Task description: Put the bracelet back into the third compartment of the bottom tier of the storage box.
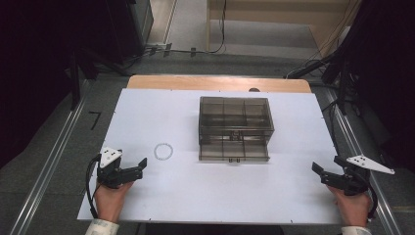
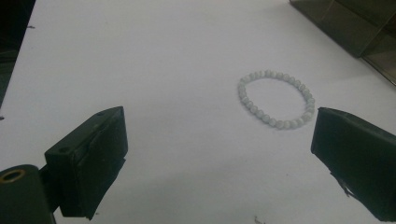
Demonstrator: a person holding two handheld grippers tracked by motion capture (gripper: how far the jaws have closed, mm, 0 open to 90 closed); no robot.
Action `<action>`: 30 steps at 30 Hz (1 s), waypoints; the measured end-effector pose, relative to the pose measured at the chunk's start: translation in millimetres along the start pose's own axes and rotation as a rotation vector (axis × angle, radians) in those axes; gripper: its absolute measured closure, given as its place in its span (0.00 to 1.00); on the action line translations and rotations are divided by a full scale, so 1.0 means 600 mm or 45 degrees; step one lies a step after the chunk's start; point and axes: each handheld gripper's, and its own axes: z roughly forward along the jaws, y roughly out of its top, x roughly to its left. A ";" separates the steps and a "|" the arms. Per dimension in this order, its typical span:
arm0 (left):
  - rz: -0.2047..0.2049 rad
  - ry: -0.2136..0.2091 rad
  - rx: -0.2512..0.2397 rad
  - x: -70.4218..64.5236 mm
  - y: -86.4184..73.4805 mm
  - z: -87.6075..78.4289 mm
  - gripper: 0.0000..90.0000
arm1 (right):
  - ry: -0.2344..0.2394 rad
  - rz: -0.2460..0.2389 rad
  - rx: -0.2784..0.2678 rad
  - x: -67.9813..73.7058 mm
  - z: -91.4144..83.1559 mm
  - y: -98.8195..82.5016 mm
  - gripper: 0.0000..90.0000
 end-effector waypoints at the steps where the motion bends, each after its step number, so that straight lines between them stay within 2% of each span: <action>1: 0.000 0.004 -0.002 0.000 0.000 0.000 0.05 | -0.001 0.001 0.001 0.001 0.000 0.000 0.05; 9: 0.001 0.022 -0.014 -0.001 0.001 -0.001 0.05 | -0.001 0.011 -0.002 -0.001 -0.001 0.000 0.05; 23: 0.010 0.014 -0.029 -0.004 0.002 -0.002 0.05 | -0.005 0.001 -0.002 0.000 -0.001 0.000 0.05; 30: 0.018 -0.008 -0.036 -0.007 0.004 -0.001 0.05 | -0.004 0.004 0.005 -0.001 0.000 0.000 0.05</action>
